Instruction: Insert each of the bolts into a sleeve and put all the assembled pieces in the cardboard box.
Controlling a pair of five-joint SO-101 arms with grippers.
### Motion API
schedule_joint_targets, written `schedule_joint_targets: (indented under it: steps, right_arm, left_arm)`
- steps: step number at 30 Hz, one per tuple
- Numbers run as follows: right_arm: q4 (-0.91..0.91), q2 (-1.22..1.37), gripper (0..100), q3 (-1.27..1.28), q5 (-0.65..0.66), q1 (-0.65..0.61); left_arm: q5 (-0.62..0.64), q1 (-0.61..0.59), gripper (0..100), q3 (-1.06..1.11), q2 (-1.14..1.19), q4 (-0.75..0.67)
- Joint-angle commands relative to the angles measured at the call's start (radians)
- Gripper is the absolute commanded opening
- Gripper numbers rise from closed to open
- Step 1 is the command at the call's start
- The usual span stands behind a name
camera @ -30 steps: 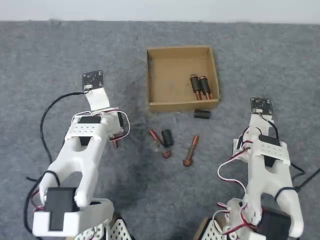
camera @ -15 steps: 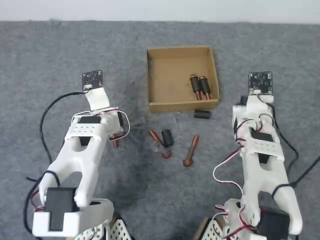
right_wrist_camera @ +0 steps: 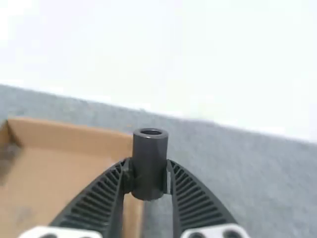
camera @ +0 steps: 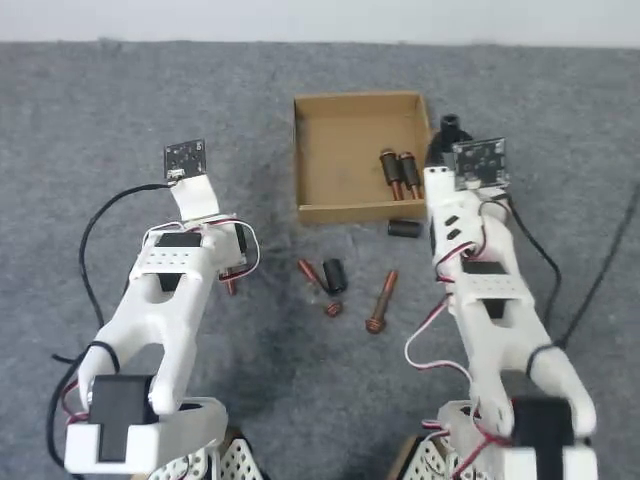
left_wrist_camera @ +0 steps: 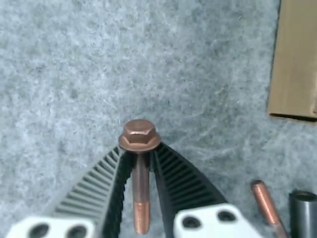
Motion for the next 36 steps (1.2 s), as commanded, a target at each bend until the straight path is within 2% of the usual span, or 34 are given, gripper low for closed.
schedule_joint_targets:
  steps: [1, 9, 19, 27, 36]
  right_arm:
    - [-0.251, 0.084, 0.7, -0.029, 0.003, -0.05]
    - [-0.714, 0.341, 0.7, -0.008, 0.003, -0.157]
    - [-1.138, 0.363, 0.7, 0.29, 0.005, -0.346]
    - [-1.276, 0.361, 0.7, 0.494, 0.005, -0.496]
    - [-1.279, 0.357, 0.6, 0.572, -0.069, -0.542]
  left_arm:
    - [0.008, -0.006, 1, -0.007, -0.021, -0.029]
    - [0.008, -0.006, 1, -0.007, -0.021, -0.031]
    - [0.008, -0.003, 1, -0.007, -0.021, -0.031]
    - [0.008, -0.003, 1, -0.007, -0.021, -0.031]
    - [0.008, -0.003, 1, -0.007, -0.021, -0.031]
